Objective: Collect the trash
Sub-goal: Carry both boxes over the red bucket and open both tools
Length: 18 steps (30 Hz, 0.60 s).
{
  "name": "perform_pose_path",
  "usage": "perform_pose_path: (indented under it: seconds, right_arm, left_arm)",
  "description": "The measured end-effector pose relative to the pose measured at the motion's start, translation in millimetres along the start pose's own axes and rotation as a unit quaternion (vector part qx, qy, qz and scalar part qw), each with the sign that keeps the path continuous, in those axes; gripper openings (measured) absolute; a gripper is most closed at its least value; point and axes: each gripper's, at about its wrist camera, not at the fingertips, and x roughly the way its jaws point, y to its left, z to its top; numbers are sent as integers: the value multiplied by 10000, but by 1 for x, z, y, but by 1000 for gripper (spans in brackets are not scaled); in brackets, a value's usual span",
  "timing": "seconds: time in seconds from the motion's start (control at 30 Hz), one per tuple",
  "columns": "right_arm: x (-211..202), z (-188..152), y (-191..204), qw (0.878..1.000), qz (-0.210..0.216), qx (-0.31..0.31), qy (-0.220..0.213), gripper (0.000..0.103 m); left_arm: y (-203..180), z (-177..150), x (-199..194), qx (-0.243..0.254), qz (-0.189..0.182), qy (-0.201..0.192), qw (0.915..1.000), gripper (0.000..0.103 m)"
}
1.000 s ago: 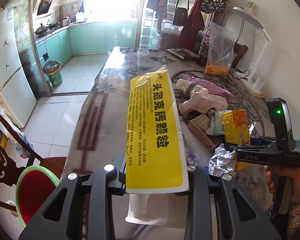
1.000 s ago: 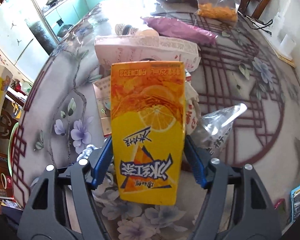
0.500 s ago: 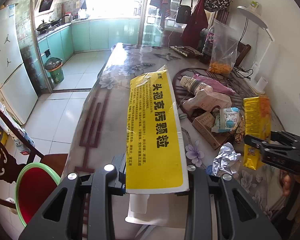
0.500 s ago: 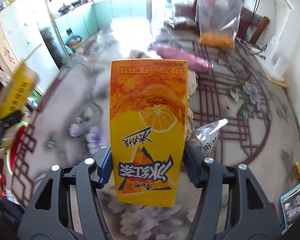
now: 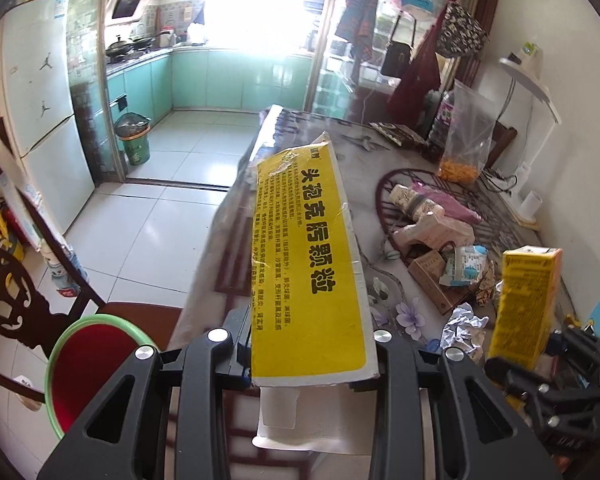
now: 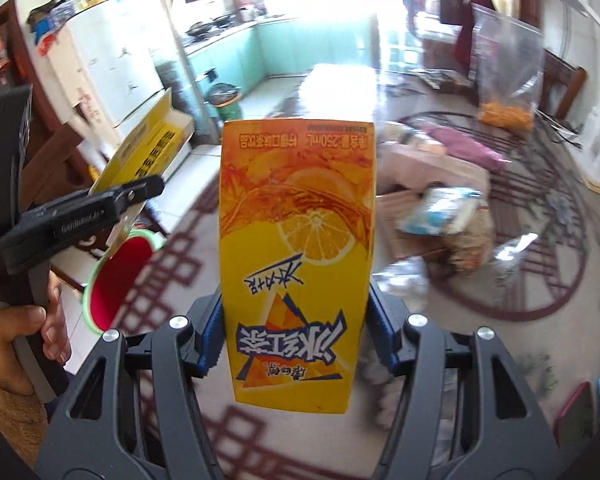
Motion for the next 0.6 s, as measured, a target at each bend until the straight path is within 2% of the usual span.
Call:
perform_pose_path:
  seconds: [0.23, 0.37, 0.6]
  right_arm:
    - [4, 3, 56, 9983, 500, -298, 25, 58]
    - [9, 5, 80, 9967, 689, -435, 56, 58]
    - [28, 3, 118, 9935, 869, -705, 220, 58]
  left_arm:
    - [39, -34, -28, 138, 382, 233, 9989, 29]
    - [78, -53, -40, -290, 467, 399, 9977, 29]
    - [135, -81, -57, -839, 891, 466, 9914, 29]
